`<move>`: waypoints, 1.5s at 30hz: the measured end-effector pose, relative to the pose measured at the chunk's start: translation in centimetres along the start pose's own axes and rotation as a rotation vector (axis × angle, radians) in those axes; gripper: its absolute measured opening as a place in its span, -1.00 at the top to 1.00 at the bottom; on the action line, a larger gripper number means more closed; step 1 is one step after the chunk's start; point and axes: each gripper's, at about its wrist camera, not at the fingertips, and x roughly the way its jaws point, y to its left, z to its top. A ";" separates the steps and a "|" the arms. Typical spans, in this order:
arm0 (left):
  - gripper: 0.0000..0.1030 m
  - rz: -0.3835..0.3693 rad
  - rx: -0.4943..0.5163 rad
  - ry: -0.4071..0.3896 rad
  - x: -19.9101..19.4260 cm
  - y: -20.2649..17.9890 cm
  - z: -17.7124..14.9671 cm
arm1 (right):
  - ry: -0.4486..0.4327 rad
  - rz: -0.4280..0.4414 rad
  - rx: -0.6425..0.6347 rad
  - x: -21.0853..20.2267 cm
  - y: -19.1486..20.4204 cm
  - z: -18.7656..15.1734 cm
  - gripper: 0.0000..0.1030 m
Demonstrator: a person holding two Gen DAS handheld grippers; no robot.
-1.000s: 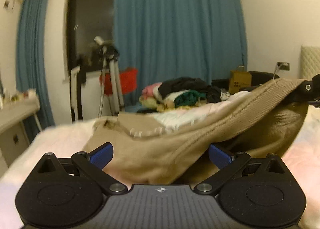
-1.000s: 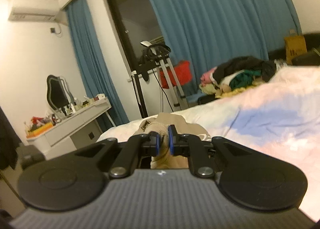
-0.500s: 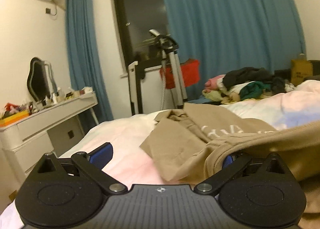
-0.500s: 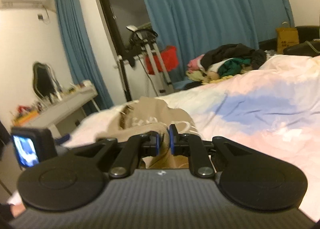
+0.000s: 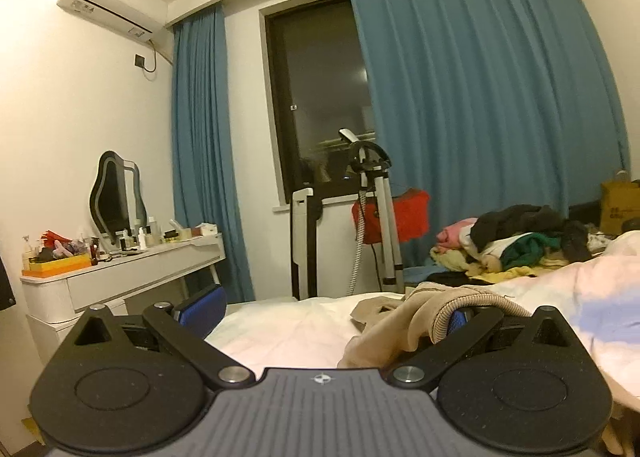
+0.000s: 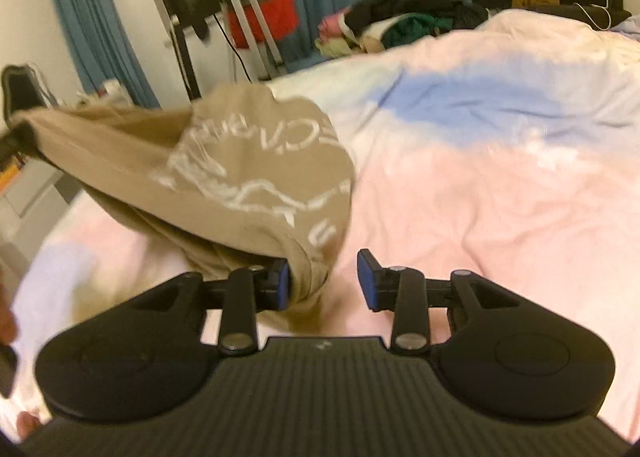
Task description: Fold clothes
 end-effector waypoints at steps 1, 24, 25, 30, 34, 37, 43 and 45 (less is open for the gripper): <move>-0.99 -0.003 0.004 0.003 -0.3 0.2 0.0 | 0.007 0.006 -0.007 0.2 0.3 -0.2 0.27; -1.00 0.051 0.043 0.203 1.6 1.0 -2.5 | -0.552 -0.234 -0.018 -5.5 2.8 4.7 -0.31; -1.00 0.050 0.006 0.178 1.4 2.0 -1.0 | -0.577 -0.225 -0.035 -6.4 3.4 5.7 -0.31; -1.00 0.052 -0.109 0.037 -0.1 6.8 8.8 | -0.669 -0.159 -0.061 -12.6 6.4 12.6 -0.31; -1.00 0.035 -0.191 -0.055 -1.3 10.6 18.0 | -0.737 -0.101 -0.072 -18.0 8.8 18.3 -0.31; -1.00 0.027 -0.202 -0.158 -3.4 13.2 25.2 | -0.763 -0.055 -0.058 -22.9 10.4 21.9 -0.31; -1.00 -0.007 -0.186 -0.329 -11.4 18.1 35.9 | -0.896 0.007 -0.071 -33.9 12.9 25.4 -0.31; -1.00 -0.022 -0.193 -0.351 -13.7 19.4 38.7 | -0.930 0.031 -0.072 -37.1 13.4 25.9 -0.32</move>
